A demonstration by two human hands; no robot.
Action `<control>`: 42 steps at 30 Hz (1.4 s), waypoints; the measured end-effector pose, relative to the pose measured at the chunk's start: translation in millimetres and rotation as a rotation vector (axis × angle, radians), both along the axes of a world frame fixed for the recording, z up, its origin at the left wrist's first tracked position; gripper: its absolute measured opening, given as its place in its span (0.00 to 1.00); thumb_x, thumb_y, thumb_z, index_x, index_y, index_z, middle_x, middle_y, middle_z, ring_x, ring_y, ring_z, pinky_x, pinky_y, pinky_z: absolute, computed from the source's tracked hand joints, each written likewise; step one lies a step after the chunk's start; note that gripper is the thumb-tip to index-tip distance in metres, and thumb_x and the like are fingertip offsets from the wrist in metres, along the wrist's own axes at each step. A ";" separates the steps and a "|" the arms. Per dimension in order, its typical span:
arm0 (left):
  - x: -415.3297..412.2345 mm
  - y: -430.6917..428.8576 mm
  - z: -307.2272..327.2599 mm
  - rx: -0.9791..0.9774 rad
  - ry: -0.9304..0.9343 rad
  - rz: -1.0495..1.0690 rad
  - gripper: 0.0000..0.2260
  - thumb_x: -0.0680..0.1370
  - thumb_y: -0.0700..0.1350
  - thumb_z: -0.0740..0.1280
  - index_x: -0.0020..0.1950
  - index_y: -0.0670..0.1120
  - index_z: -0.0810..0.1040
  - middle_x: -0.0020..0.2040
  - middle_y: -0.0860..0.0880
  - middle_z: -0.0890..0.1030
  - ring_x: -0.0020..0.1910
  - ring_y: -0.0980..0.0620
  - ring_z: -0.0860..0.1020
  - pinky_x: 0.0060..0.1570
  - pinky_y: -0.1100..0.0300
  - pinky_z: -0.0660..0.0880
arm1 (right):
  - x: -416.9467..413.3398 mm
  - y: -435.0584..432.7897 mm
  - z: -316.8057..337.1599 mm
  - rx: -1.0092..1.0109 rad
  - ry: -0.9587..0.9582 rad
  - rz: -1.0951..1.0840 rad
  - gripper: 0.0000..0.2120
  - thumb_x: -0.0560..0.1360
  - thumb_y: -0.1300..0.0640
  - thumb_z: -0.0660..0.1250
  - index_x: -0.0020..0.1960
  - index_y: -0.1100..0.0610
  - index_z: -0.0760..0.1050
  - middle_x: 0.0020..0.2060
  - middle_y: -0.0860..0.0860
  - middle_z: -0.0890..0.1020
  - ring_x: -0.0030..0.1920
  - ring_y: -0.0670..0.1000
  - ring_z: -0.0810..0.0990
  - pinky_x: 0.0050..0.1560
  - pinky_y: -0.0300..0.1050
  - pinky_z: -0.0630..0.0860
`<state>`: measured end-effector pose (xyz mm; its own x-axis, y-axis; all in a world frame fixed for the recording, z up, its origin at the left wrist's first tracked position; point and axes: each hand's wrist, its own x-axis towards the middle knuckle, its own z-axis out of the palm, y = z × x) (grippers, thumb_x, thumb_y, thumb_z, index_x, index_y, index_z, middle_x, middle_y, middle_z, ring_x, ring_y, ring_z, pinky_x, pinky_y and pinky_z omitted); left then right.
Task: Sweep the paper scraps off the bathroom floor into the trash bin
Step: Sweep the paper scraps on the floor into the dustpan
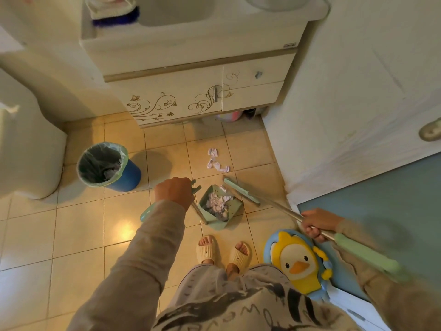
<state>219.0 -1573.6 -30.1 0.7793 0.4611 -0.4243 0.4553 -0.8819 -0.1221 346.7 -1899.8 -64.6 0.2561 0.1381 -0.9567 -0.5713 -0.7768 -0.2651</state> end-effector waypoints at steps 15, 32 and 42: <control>2.7 3.9 1.7 0.005 0.011 -0.019 0.11 0.77 0.50 0.66 0.54 0.46 0.79 0.47 0.48 0.82 0.46 0.47 0.81 0.46 0.57 0.77 | -10.9 19.8 -6.9 0.001 0.142 -0.060 0.07 0.78 0.69 0.52 0.47 0.60 0.65 0.21 0.52 0.64 0.13 0.43 0.62 0.17 0.29 0.61; -26.6 36.8 -0.5 -0.038 -0.051 0.223 0.13 0.75 0.55 0.67 0.54 0.48 0.79 0.45 0.48 0.81 0.44 0.47 0.80 0.39 0.58 0.70 | 60.0 84.9 -13.5 -0.049 -0.098 0.093 0.08 0.76 0.69 0.54 0.40 0.61 0.65 0.26 0.54 0.67 0.13 0.45 0.65 0.19 0.31 0.63; -30.0 57.3 0.5 -0.011 -0.012 0.288 0.13 0.75 0.54 0.68 0.55 0.48 0.79 0.47 0.47 0.82 0.46 0.45 0.80 0.44 0.56 0.74 | 82.2 157.9 -7.8 0.060 -0.122 0.048 0.03 0.75 0.64 0.58 0.44 0.58 0.66 0.27 0.52 0.72 0.26 0.46 0.68 0.20 0.37 0.67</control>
<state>189.0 -1516.3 -29.6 0.6219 0.6599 -0.4216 0.6888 -0.7171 -0.1063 428.9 -1741.9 -72.5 0.3617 0.2091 -0.9085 -0.4950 -0.7828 -0.3772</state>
